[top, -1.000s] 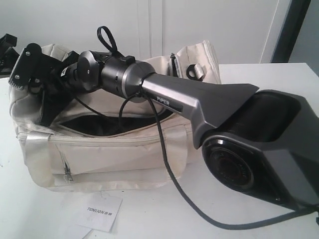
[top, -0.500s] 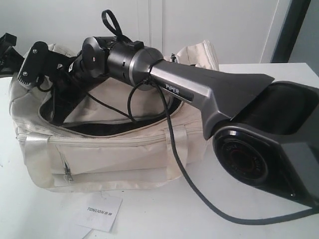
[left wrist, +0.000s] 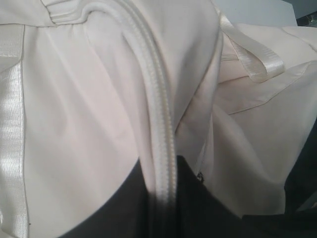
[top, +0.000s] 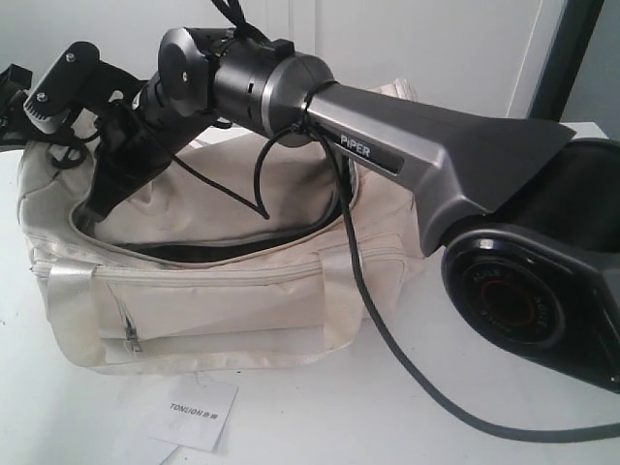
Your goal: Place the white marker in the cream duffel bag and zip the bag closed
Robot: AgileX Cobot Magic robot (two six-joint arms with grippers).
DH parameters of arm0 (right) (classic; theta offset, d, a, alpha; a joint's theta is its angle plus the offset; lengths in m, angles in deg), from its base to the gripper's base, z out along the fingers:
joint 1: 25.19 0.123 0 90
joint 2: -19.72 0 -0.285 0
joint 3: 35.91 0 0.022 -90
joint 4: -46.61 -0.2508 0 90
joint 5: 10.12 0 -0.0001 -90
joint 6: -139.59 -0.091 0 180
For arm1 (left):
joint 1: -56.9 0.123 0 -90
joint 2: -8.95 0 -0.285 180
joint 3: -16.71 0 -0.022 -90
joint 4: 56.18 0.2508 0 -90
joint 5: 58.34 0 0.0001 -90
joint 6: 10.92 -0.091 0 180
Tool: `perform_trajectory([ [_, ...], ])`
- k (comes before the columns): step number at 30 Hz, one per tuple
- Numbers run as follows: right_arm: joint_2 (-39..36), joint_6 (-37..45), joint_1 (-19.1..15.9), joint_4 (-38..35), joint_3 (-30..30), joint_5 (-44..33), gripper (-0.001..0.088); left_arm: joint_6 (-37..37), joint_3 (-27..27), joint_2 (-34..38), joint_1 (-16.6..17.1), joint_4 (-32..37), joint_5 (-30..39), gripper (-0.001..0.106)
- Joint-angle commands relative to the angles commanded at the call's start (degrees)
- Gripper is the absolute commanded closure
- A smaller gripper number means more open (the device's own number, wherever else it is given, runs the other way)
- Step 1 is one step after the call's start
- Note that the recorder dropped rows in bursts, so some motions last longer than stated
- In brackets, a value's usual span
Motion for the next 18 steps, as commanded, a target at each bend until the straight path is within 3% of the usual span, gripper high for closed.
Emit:
perform_trajectory([
  [12,1.6,0.2,0.0,-1.1,0.0,-3.0,0.0868,0.1,0.0,0.0,0.0,-0.3,-0.6,0.105],
  [18,1.6,0.9,0.0,-1.4,0.0,0.3,0.0868,0.4,0.0,0.0,0.0,-0.4,-0.1,0.102],
])
